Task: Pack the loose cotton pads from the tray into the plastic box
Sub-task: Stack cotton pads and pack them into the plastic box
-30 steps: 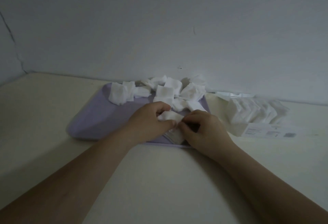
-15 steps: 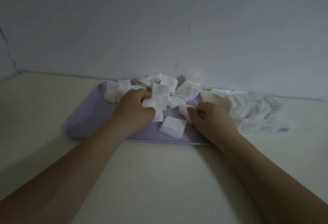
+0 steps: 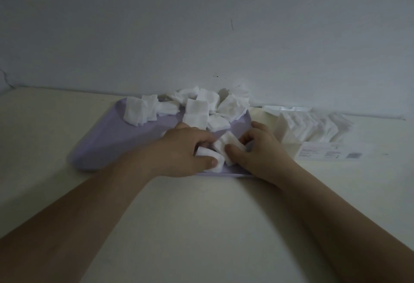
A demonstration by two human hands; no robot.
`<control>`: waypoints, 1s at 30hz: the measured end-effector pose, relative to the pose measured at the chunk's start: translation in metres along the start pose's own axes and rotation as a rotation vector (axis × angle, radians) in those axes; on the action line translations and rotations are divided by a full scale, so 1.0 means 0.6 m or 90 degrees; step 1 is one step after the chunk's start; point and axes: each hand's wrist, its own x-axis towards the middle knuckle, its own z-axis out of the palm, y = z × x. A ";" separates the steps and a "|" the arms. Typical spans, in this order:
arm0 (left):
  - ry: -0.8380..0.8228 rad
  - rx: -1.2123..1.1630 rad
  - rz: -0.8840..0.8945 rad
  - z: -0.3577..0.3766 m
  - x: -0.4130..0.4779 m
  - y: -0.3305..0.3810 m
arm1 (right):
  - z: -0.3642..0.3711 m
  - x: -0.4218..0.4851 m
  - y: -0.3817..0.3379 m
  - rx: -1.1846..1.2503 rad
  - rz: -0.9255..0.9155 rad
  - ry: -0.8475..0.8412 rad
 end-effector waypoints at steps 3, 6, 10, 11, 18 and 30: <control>-0.016 -0.043 -0.032 -0.007 -0.008 0.002 | -0.003 -0.012 -0.006 0.028 -0.028 0.009; -0.013 0.016 -0.077 -0.011 -0.009 0.004 | -0.001 -0.017 -0.010 0.065 -0.042 0.027; -0.009 0.026 -0.059 -0.011 -0.009 0.007 | 0.003 -0.011 -0.001 0.155 -0.003 0.101; 0.000 -0.003 -0.043 -0.011 -0.009 0.009 | 0.004 -0.009 0.003 0.185 0.011 0.102; 0.098 -0.407 0.019 -0.005 0.003 0.000 | 0.003 -0.001 0.009 0.264 0.049 0.091; 0.185 -0.467 0.026 0.026 0.006 0.007 | 0.007 0.001 0.022 0.414 -0.004 0.010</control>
